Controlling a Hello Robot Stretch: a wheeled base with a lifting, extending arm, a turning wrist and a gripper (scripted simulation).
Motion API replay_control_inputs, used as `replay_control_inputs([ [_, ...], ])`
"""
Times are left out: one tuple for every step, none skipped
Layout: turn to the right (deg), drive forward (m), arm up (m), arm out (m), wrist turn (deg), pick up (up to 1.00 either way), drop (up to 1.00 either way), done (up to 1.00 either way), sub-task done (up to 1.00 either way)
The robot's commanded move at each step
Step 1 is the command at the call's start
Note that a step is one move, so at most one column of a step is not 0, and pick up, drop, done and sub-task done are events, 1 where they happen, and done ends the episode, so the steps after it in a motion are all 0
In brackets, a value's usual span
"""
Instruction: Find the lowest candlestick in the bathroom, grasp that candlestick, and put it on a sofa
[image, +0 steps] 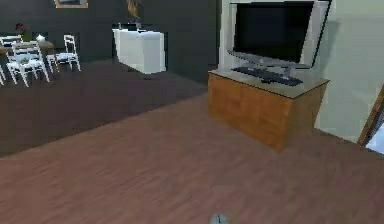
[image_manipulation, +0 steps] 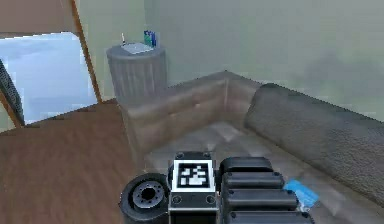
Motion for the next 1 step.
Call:
replay_control_inputs([
  [-36.0, 0.00, 0.00, 0.00, 0.0, 0.00, 0.00, 0.00, 0.00],
])
